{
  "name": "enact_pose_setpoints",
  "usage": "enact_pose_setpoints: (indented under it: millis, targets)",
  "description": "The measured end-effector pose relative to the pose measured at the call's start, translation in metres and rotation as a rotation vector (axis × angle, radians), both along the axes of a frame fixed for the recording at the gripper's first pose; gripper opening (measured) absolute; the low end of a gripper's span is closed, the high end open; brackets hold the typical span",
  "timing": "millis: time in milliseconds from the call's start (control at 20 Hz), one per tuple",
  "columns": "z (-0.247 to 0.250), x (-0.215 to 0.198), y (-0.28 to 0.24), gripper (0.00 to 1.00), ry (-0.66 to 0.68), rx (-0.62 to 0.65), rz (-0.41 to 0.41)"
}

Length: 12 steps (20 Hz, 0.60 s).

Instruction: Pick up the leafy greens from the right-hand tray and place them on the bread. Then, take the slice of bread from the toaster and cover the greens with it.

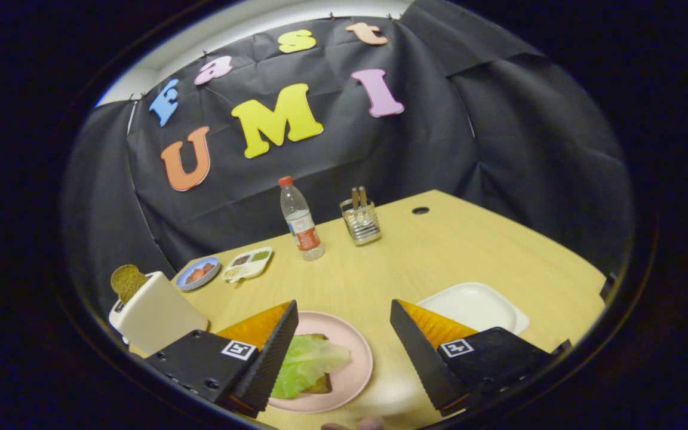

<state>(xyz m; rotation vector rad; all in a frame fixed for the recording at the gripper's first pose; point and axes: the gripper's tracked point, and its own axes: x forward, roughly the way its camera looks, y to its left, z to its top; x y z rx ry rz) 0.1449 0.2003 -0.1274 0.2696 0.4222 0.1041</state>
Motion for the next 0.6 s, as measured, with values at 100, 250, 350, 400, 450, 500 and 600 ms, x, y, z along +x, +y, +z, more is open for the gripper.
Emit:
enact_pose_setpoints:
  millis: [100,250,350,400,450,500,600]
  targets:
    - [0.021,-0.006,0.011,0.96,-0.063,-0.038,-0.011]
    - [0.048,-0.018,0.060,0.95,-0.131,-0.071,0.051]
    - [0.067,-0.030,0.104,0.96,-0.167,-0.076,0.118]
    - [0.077,-0.038,0.126,0.96,-0.186,-0.070,0.154]
    - [0.083,-0.048,0.149,0.96,-0.195,-0.062,0.196]
    - [0.090,-0.056,0.171,0.96,-0.200,-0.048,0.231]
    - [0.103,-0.074,0.212,0.96,-0.210,-0.021,0.286]
